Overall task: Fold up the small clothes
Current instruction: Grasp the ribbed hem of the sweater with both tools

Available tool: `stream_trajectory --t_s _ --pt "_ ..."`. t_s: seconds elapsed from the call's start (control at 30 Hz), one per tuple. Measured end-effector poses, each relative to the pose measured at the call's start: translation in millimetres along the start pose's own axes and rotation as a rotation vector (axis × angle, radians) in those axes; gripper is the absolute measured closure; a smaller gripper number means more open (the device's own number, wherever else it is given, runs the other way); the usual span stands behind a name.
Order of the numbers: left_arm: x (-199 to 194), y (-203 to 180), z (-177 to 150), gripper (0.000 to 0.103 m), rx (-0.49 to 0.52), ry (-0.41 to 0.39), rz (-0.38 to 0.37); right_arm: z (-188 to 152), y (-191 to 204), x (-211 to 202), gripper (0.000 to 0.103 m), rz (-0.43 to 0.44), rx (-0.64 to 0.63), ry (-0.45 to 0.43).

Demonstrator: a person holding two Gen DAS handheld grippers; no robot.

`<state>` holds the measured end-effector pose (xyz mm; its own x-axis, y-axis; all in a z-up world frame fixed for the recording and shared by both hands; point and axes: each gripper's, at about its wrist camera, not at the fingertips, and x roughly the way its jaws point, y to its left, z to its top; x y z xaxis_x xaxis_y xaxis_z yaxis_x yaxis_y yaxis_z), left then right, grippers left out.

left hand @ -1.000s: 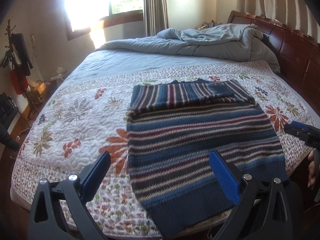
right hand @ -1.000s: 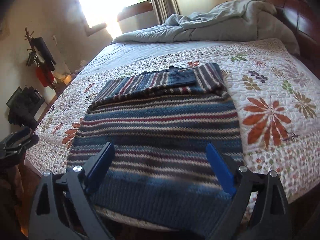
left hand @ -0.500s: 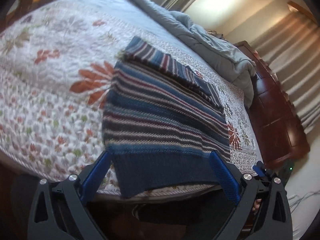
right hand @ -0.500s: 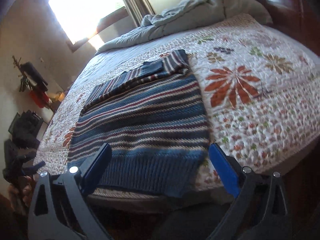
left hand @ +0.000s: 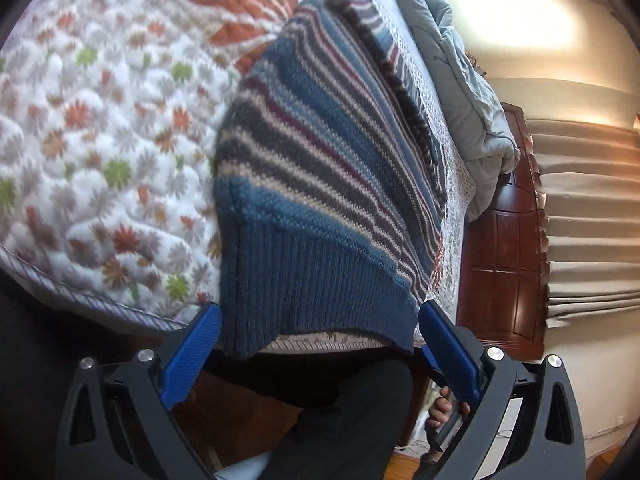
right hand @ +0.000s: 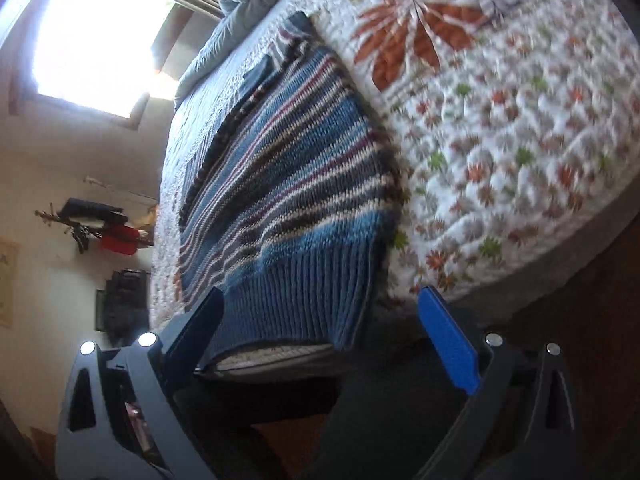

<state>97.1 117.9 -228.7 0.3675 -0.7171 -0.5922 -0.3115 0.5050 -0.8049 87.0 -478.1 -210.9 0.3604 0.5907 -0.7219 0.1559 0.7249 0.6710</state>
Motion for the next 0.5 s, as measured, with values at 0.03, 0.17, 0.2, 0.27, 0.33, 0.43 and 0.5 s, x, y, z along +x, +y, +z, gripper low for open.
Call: stream_trajectory --t_s 0.03,0.17,0.2,0.27,0.33,0.43,0.5 --pt "2.1 2.6 -0.3 0.004 -0.011 0.006 -0.001 -0.3 -4.1 2.1 0.006 0.009 0.017 0.010" --pt "4.8 10.4 -4.0 0.004 -0.046 -0.003 -0.013 -2.3 -9.8 9.5 0.006 0.033 0.038 0.036" --pt "5.1 11.7 -3.5 0.004 -0.049 -0.007 -0.023 -4.0 -9.2 11.5 0.006 0.042 0.036 0.039" --pt "5.7 15.3 -3.1 0.004 -0.066 -0.009 -0.059 -5.2 -7.1 14.6 0.006 0.045 0.030 0.042" --pt "8.3 18.6 -2.0 0.004 -0.082 -0.005 -0.081 -6.6 -5.7 19.6 0.006 0.048 0.025 0.048" --pt "11.0 21.9 1.2 0.004 -0.091 -0.004 -0.071 -6.6 -6.9 27.3 0.019 0.035 0.027 0.067" --pt "13.6 22.7 1.5 0.004 -0.088 0.006 -0.050 -7.0 -6.9 35.5 0.028 0.025 0.027 0.106"
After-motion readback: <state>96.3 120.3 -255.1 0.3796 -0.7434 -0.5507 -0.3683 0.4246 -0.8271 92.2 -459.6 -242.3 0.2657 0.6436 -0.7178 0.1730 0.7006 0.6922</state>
